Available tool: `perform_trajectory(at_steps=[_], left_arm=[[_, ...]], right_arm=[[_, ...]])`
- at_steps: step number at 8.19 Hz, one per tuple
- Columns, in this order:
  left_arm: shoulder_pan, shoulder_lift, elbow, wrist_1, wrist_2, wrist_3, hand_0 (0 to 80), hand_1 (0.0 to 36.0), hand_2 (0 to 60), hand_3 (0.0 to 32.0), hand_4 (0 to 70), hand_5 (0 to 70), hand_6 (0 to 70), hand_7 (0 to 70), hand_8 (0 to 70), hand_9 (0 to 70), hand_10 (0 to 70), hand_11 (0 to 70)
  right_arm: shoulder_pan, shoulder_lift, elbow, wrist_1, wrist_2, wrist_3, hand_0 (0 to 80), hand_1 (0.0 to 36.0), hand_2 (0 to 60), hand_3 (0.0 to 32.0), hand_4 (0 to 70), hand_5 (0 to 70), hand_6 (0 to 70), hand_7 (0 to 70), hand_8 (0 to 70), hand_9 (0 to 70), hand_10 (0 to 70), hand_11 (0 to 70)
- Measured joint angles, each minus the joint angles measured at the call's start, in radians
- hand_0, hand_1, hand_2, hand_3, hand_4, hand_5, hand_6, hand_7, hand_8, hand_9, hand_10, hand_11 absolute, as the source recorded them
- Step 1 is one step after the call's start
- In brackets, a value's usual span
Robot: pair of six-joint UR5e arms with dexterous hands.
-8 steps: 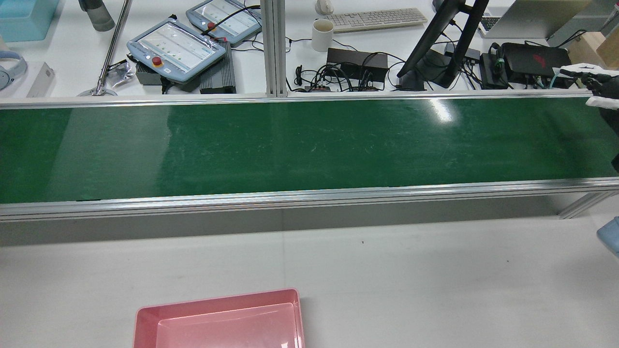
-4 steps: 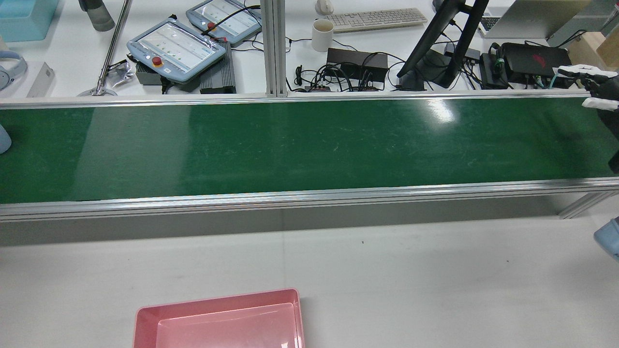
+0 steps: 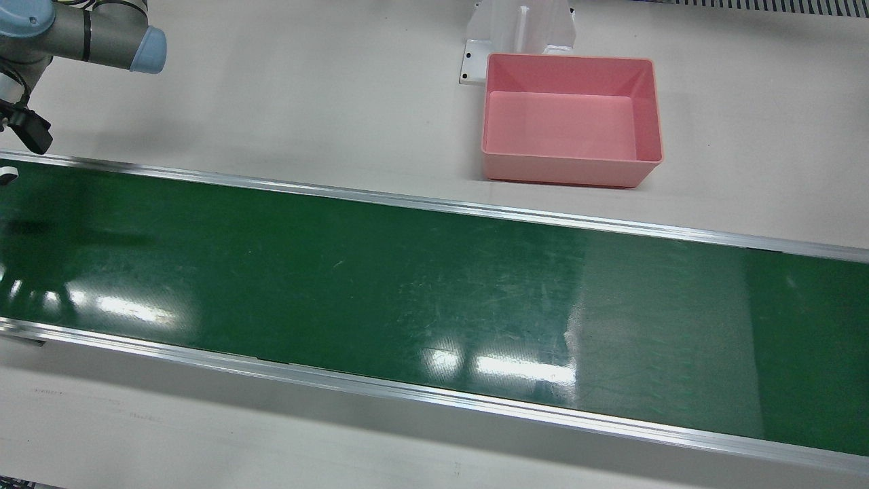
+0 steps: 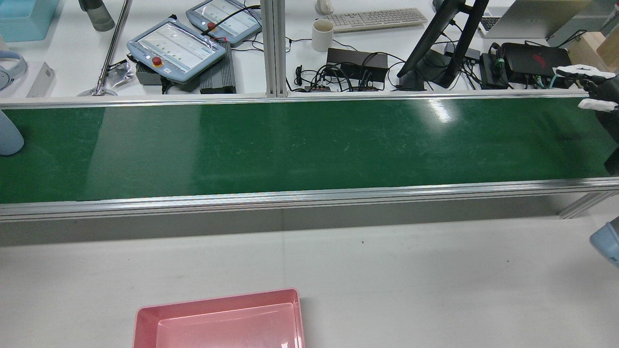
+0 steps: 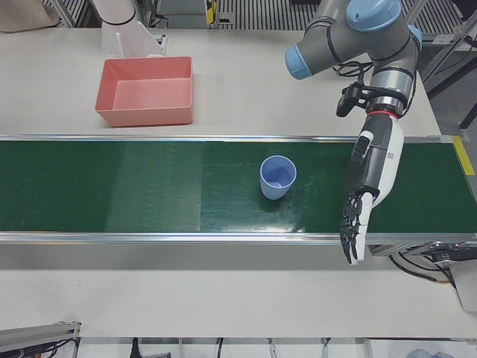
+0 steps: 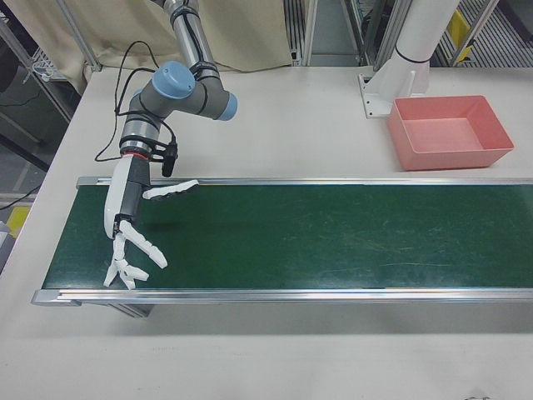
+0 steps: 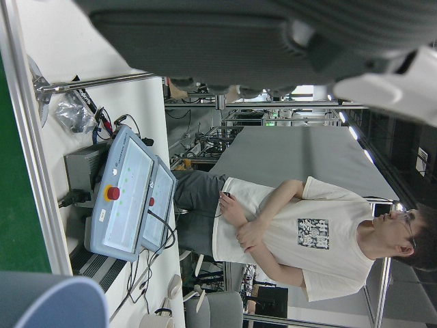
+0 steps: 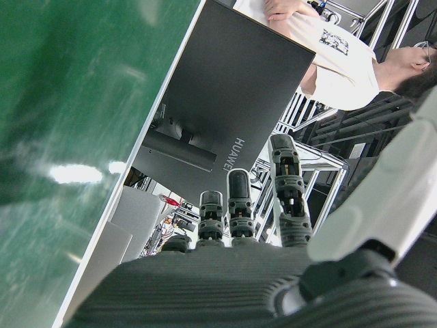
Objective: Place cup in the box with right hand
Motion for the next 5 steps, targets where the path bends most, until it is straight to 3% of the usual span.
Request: perform_trajectory(at_steps=[5], left_arm=[[0.0,0.0,0.0,0.0,0.0,0.0,0.0,0.0,0.0,0.0,0.0,0.0,0.0,0.0,0.0,0.0,0.0,0.0]], right_arm=[[-0.028,-0.005,0.014,-0.001,0.002,-0.003,42.1,0.0,0.0,0.0,23.1,2.3,8.4,39.2,9.2,17.6,0.9,1.7]])
